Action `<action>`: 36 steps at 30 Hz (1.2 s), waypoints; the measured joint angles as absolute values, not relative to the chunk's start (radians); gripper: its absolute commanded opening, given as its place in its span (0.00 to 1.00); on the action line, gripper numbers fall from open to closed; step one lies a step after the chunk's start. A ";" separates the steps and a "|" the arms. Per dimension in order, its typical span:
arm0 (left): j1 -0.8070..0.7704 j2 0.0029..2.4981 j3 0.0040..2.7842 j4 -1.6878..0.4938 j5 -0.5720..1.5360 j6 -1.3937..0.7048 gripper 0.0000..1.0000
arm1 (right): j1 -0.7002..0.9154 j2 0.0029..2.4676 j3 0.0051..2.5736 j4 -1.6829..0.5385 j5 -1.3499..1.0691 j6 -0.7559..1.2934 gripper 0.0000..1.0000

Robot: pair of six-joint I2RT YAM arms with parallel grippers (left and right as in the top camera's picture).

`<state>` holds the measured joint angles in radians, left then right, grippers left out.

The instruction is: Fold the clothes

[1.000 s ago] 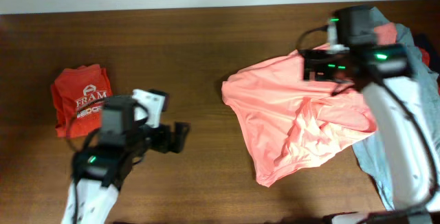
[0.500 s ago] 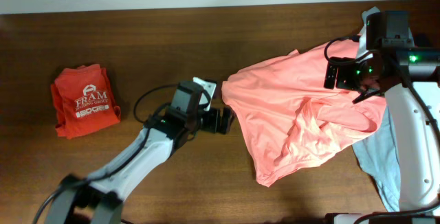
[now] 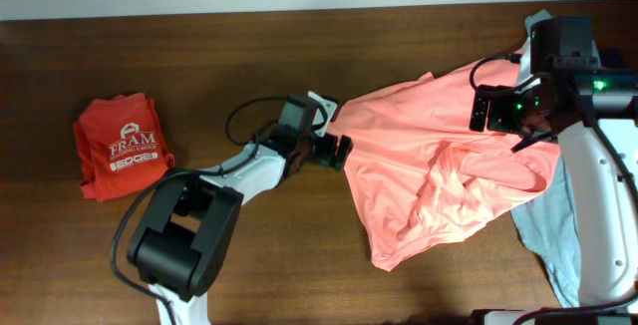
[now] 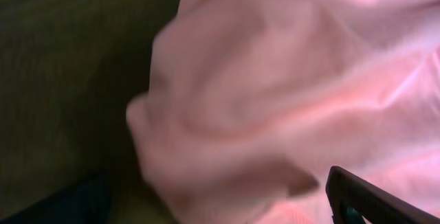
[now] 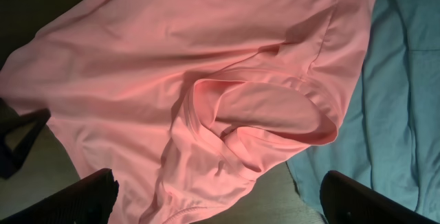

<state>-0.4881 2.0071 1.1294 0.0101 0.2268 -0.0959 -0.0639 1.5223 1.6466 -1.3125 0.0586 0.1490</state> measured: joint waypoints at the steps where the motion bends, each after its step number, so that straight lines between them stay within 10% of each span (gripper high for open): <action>1: -0.488 2.020 1.138 0.023 0.227 -0.093 0.51 | -0.064 1.522 1.647 -1.312 0.059 0.149 0.99; 2: -0.488 2.030 1.142 0.031 0.227 -0.089 0.24 | -0.064 1.522 1.647 -1.313 0.059 0.149 0.99; 5: -0.488 2.050 1.146 0.039 0.227 -0.086 0.00 | -0.064 1.522 1.647 -1.316 0.059 0.150 0.99; 20: -0.214 2.051 1.259 -0.172 0.186 -0.049 0.00 | -0.064 1.522 1.647 -1.325 0.059 0.149 0.99; 23: -0.078 2.050 1.353 -0.239 0.167 -0.044 0.87 | -0.064 1.522 1.647 -1.328 0.059 0.149 0.99; 24: -0.027 2.049 1.412 -0.280 0.167 -0.045 0.99 | -0.064 1.522 1.647 -1.331 0.059 0.149 0.99; 36: -0.136 2.008 1.598 -1.088 0.366 -0.045 0.99 | -0.064 1.524 1.647 -1.332 0.059 0.149 0.99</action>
<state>-0.1356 2.0083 1.5978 -1.0878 0.3660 -0.0452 -0.0639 1.5242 1.6466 -1.3323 0.0586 0.1490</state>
